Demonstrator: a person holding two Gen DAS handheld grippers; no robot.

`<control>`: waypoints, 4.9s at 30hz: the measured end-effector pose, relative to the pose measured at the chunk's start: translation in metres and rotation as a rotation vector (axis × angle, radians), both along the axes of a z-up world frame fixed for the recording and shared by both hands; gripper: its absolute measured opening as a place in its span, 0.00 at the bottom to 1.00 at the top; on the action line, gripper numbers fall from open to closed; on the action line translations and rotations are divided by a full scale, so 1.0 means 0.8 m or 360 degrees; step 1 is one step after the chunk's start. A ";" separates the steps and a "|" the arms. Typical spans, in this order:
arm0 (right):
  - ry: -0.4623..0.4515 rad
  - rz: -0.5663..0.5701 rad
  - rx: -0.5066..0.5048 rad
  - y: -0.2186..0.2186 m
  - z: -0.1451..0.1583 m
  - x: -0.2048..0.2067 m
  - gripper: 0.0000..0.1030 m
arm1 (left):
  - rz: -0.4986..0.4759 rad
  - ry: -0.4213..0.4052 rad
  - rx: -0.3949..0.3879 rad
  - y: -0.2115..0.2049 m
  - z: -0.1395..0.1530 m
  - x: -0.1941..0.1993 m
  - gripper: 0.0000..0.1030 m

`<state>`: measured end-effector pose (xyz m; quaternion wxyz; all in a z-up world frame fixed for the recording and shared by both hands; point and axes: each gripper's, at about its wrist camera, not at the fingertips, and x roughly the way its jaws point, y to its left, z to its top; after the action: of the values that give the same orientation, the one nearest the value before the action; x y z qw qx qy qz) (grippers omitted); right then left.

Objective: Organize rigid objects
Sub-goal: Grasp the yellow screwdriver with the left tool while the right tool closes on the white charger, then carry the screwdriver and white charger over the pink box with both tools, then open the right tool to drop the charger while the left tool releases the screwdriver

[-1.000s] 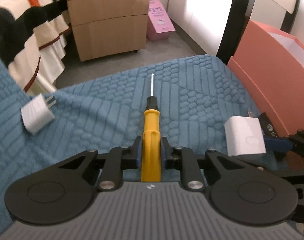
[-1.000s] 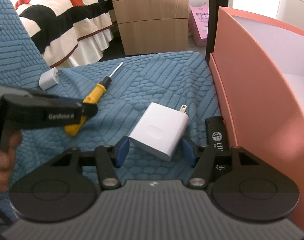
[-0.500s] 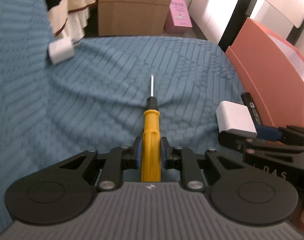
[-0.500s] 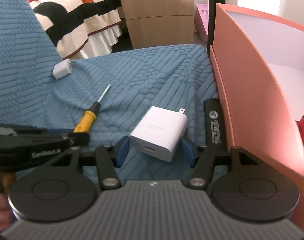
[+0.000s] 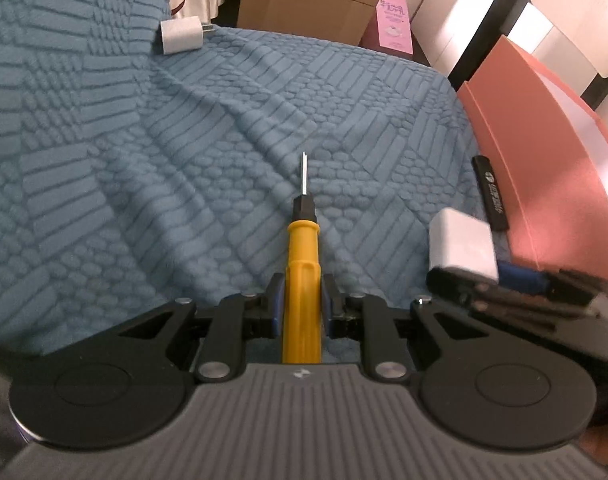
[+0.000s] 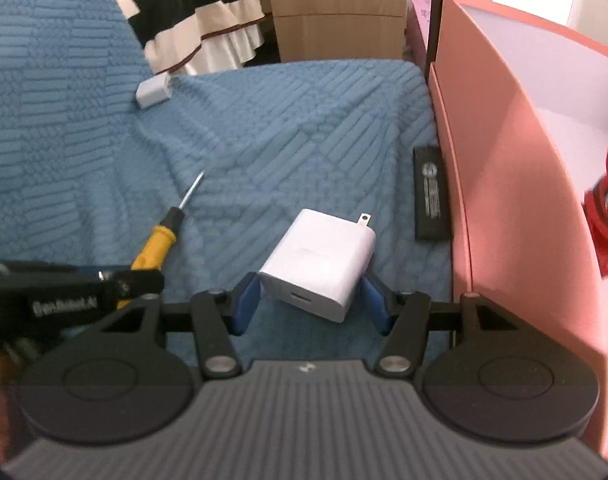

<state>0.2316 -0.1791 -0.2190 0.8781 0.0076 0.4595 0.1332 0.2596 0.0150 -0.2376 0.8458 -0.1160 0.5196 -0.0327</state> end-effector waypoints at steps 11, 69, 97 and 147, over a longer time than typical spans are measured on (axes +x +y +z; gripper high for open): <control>0.0086 -0.0055 0.0066 -0.003 -0.005 -0.030 0.57 | 0.0005 0.0040 -0.0028 -0.005 -0.012 -0.019 0.22; 0.0015 -0.0169 -0.0003 0.009 -0.012 -0.011 0.54 | -0.0037 -0.0124 0.0110 -0.017 -0.017 0.003 0.21; -0.0186 -0.0122 -0.0041 0.009 0.056 -0.035 0.53 | 0.0053 -0.0274 -0.0145 0.008 0.041 -0.004 0.20; -0.0463 -0.0652 0.0054 -0.260 0.215 -0.039 0.53 | -0.0408 -0.0431 -0.0299 -0.265 0.253 0.052 0.19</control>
<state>0.2007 -0.3875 -0.0468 0.9434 0.0960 0.3150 -0.0402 0.3013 -0.1973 -0.0349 0.8824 -0.1219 0.4063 -0.2036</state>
